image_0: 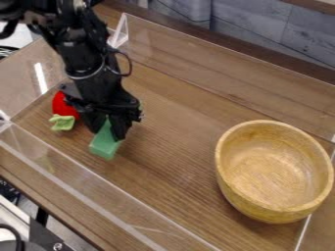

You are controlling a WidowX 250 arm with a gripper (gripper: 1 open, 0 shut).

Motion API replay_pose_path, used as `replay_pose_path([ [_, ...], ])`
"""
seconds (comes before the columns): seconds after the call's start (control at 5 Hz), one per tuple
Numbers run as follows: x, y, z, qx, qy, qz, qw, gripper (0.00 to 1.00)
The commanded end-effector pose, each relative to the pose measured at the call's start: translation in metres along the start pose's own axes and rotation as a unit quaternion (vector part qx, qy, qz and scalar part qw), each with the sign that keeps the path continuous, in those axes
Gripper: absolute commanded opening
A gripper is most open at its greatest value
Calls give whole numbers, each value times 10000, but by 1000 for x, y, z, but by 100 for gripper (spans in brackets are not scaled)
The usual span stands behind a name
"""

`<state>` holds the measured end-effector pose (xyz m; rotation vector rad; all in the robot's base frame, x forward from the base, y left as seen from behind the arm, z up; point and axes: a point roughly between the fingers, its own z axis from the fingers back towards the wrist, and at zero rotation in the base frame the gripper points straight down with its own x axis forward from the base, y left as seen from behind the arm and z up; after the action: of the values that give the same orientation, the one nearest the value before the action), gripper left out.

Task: Remove the green stick from the brown bowl and put it on the table

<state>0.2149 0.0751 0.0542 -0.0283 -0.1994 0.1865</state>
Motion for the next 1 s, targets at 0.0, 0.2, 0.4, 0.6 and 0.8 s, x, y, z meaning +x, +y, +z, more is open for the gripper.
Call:
replay_pose_path([
  [0.0, 4, 5, -1, 7, -57, -124, 9999, 100],
  [0.2, 9, -2, 6, 45, -43, 46, 10000, 100],
  [0.4, 15, -12, 12, 62, -35, 200, 9998, 100],
  [0.6, 24, -19, 28, 88, -38, 502, 9987, 100],
  [0.8, 31, -17, 41, 177, -115, 821, 9964, 100],
])
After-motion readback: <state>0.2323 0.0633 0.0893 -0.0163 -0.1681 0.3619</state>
